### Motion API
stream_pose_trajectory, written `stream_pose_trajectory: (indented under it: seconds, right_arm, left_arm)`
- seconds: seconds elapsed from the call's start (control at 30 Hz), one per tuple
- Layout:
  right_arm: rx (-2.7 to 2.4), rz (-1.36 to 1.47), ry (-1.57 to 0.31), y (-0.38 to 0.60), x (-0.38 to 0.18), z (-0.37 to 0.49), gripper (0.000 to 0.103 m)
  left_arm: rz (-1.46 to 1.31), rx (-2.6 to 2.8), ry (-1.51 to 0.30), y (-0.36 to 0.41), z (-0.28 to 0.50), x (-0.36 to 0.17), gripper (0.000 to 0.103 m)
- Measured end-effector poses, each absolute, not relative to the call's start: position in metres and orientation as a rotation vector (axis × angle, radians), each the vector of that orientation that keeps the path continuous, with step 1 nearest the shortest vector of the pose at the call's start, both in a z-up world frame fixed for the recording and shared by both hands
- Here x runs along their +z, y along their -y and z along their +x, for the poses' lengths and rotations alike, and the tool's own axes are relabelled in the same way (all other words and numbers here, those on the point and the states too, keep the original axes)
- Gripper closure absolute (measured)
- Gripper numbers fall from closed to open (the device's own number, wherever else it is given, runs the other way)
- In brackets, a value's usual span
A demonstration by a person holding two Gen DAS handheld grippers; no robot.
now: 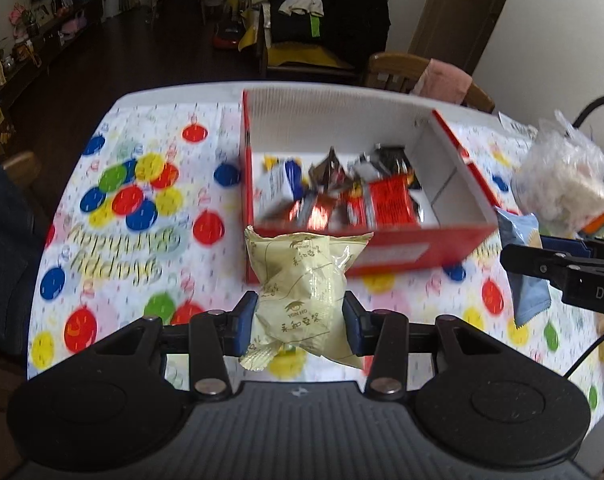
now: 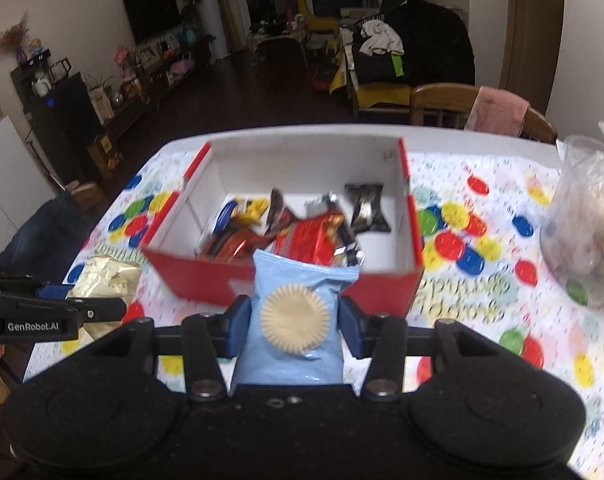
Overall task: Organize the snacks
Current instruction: 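Carry the cream bag with left tool while right tool carries blue packet into red box, then open both tools to drop the packets in the box and withdraw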
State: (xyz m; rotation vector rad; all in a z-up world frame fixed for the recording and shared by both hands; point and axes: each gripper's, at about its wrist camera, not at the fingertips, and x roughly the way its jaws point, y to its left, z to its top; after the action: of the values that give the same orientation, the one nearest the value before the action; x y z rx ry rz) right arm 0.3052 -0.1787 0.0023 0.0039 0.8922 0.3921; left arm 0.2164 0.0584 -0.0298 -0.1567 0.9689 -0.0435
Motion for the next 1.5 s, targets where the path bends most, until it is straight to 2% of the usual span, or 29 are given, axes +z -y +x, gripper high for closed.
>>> stream_pose_trajectory:
  seconds: [0.67,1.07,1.5]
  right_arm:
    - [0.428,0.018,-0.927,0.182,-0.001,0.429,0.057]
    - [0.458,0.032,-1.039,0.161,-0.032,0.496,0.057]
    - [0.447,0.008,-1.163,0.133,-0.074,0.535,0.057]
  left_arm:
    - [-0.132,0.055,-1.002,-0.039,0.337,-0.019,0.059]
    - [-0.087,0.09,-1.086,-0.029,0.4,-0.04,0.059]
    - [-0.057,0.091,-1.23,-0.023,0.431,-0.076,0.059]
